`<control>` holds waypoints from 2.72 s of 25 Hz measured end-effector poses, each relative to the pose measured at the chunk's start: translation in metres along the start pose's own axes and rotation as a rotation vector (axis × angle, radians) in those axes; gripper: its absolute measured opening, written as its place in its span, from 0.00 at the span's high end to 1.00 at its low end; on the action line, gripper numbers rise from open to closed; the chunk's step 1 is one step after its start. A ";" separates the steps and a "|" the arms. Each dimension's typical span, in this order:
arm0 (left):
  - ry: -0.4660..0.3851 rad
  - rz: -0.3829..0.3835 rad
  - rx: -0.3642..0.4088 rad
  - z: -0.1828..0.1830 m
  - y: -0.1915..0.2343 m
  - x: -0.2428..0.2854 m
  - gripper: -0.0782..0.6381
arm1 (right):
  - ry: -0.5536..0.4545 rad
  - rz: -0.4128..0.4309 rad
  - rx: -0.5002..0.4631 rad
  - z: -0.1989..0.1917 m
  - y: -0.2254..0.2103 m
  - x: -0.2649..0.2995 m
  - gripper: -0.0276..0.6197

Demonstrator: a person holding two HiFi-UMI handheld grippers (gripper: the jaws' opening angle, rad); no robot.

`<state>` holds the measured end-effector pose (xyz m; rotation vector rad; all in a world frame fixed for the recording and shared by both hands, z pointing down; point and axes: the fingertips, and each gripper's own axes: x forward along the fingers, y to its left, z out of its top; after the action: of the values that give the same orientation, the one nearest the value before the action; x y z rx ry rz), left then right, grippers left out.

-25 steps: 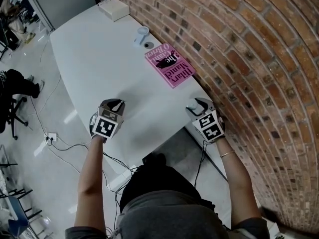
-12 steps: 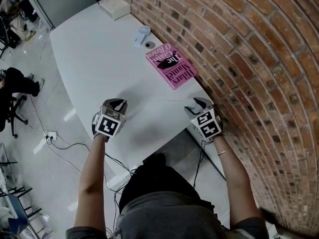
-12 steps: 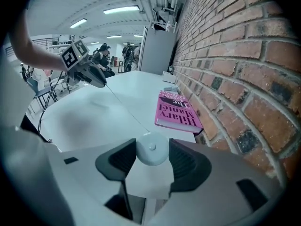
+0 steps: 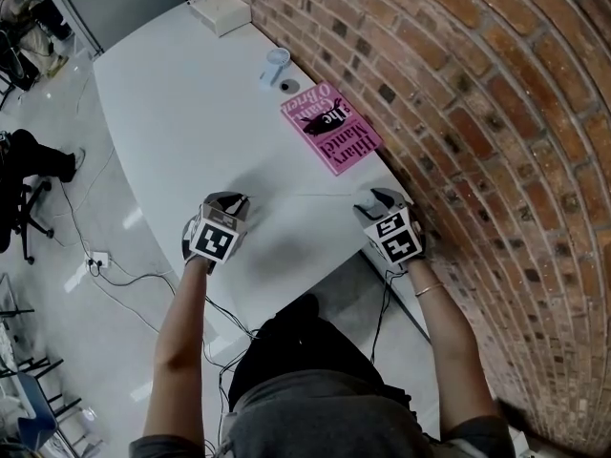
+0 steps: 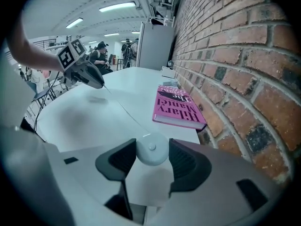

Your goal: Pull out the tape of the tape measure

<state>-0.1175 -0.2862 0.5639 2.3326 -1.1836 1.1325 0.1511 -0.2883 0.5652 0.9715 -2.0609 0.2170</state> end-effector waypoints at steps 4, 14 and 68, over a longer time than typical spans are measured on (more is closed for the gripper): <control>0.003 -0.003 -0.002 0.001 -0.001 0.006 0.79 | 0.016 0.005 0.017 -0.002 -0.002 0.006 0.61; 0.038 -0.007 -0.013 -0.005 0.003 0.016 0.79 | 0.050 0.016 0.021 -0.007 -0.002 0.016 0.61; -0.044 0.000 -0.101 0.009 0.005 0.016 0.77 | -0.052 0.039 0.229 -0.002 -0.014 0.010 0.62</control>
<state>-0.1109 -0.3032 0.5700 2.2921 -1.2262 1.0015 0.1590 -0.3026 0.5711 1.0846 -2.1368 0.4612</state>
